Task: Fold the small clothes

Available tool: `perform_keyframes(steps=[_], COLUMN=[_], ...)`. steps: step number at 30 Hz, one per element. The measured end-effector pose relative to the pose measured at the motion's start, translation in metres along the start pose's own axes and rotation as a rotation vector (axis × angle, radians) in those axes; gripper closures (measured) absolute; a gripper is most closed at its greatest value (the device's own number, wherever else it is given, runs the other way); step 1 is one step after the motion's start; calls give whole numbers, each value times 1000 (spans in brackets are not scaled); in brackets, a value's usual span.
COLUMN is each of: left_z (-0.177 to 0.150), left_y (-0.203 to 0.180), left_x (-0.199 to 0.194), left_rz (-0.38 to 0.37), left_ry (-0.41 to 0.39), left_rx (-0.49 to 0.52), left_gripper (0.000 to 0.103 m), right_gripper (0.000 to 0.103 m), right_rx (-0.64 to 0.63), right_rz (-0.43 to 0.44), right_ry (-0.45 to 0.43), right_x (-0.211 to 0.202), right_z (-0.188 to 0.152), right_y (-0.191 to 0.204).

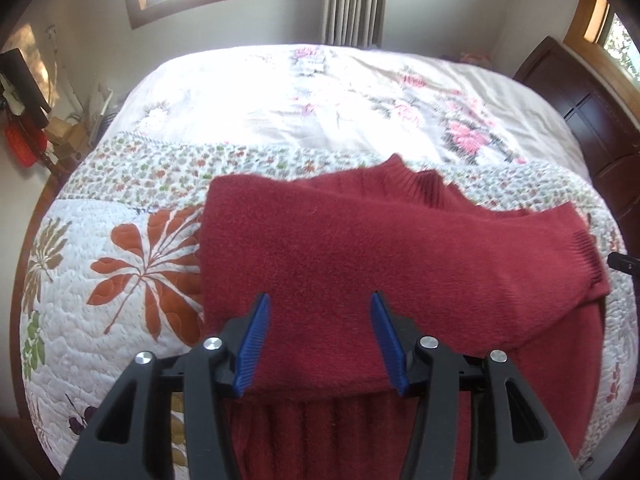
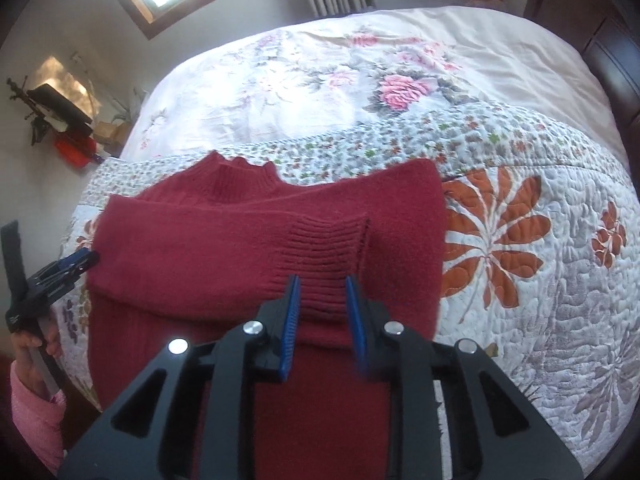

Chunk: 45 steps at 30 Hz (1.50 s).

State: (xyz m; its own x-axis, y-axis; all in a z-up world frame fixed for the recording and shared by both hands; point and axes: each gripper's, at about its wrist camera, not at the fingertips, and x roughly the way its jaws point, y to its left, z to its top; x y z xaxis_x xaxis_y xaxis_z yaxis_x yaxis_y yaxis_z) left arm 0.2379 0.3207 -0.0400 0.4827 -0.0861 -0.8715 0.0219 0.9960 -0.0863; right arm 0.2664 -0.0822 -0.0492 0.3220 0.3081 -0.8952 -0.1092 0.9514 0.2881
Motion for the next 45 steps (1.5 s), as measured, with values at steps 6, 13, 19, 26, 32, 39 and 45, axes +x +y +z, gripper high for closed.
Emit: perform_keyframes(steps=[6, 13, 19, 26, 32, 39, 45], left_z=[-2, -19, -28, -99, -184, -256, -291], left_y=[-16, 1, 5, 41, 76, 87, 92], left_x=[9, 40, 2, -57, -76, -78, -59], left_rz=[-21, -58, -46, 6, -11, -65, -157], left_ry=[40, 127, 69, 69, 168, 268, 325], left_rx=[22, -38, -28, 54, 14, 3, -42], left_gripper=[49, 49, 44, 33, 33, 33, 34], right_gripper=[79, 84, 66, 54, 50, 49, 47], right_rx=[9, 71, 39, -44, 27, 52, 50], right_rz=[7, 41, 53, 55, 73, 69, 82], right_ry=[67, 83, 19, 41, 63, 109, 122], right_x=[24, 39, -7, -50, -61, -59, -60], right_z=[-3, -19, -37, -117, -195, -256, -279], right_y=[6, -10, -4, -11, -29, -31, -34])
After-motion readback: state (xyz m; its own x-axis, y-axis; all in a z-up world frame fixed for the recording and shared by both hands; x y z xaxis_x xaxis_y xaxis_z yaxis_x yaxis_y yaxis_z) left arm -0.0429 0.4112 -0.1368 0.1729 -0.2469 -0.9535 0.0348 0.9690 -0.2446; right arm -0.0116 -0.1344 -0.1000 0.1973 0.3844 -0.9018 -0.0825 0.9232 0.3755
